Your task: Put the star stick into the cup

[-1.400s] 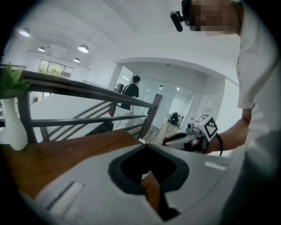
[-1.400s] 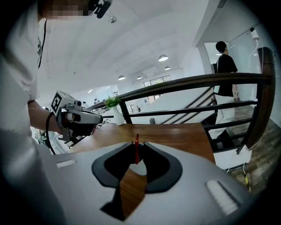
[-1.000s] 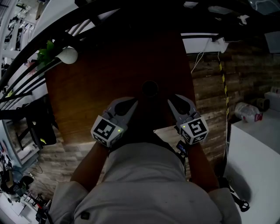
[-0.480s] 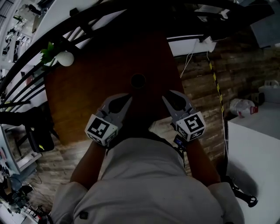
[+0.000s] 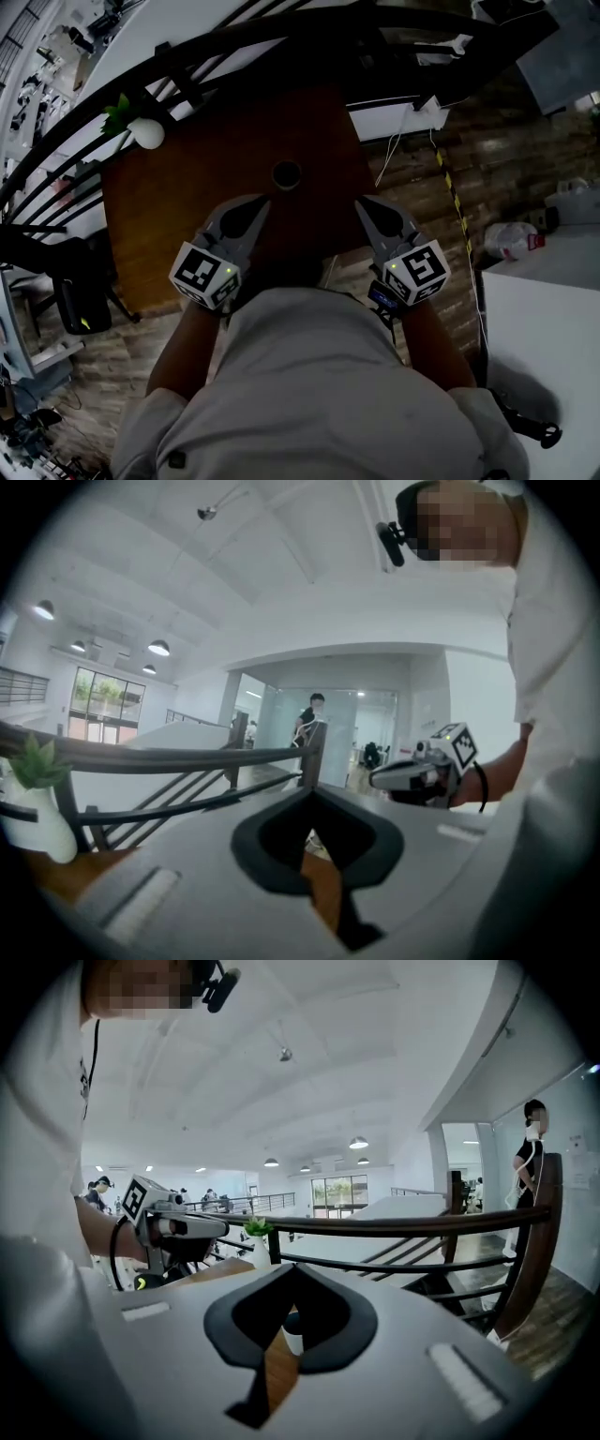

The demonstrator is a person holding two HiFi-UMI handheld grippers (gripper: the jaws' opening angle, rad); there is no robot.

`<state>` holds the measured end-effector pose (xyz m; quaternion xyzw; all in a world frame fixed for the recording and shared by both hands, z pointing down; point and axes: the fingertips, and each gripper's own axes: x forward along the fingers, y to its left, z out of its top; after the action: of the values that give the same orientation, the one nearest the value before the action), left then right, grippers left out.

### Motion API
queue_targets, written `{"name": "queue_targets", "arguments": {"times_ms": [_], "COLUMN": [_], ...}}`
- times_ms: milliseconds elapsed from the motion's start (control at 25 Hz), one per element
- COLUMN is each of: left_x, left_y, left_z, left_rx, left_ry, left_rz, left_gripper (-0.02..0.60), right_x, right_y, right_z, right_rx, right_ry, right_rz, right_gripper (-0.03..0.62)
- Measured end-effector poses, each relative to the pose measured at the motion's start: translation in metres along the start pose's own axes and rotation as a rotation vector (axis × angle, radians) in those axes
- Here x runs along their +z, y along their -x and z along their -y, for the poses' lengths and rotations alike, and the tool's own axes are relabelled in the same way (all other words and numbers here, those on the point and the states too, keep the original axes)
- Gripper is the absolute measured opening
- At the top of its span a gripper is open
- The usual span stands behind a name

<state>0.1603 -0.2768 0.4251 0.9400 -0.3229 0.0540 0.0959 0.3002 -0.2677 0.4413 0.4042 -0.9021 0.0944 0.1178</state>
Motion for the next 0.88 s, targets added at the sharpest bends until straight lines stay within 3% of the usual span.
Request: {"name": "queue_targets", "arguments": {"times_ms": [280,520,880], "left_x": [0.023,0.028,0.028], "left_y": [-0.001,0.002,0.04], "left_z": [0.034,0.046,0.053], "left_rx": [-0.017,-0.039,-0.113], "left_ry": [-0.037,-0.042,-0.04], "left_rz": [0.025,0.018,0.035], "left_gripper": [0.003,0.003,0.003], "right_x": [0.015,0.01,0.014], "right_y": [0.024,0.023,0.028], "right_z": [-0.008,-0.021,-0.06], "right_rx": [0.014,0.039,-0.019], "right_ry": [0.035,-0.001,0.004], "right_rz": [0.032,0.034,0.061], "right_gripper": [0.008,0.008,0.008]}}
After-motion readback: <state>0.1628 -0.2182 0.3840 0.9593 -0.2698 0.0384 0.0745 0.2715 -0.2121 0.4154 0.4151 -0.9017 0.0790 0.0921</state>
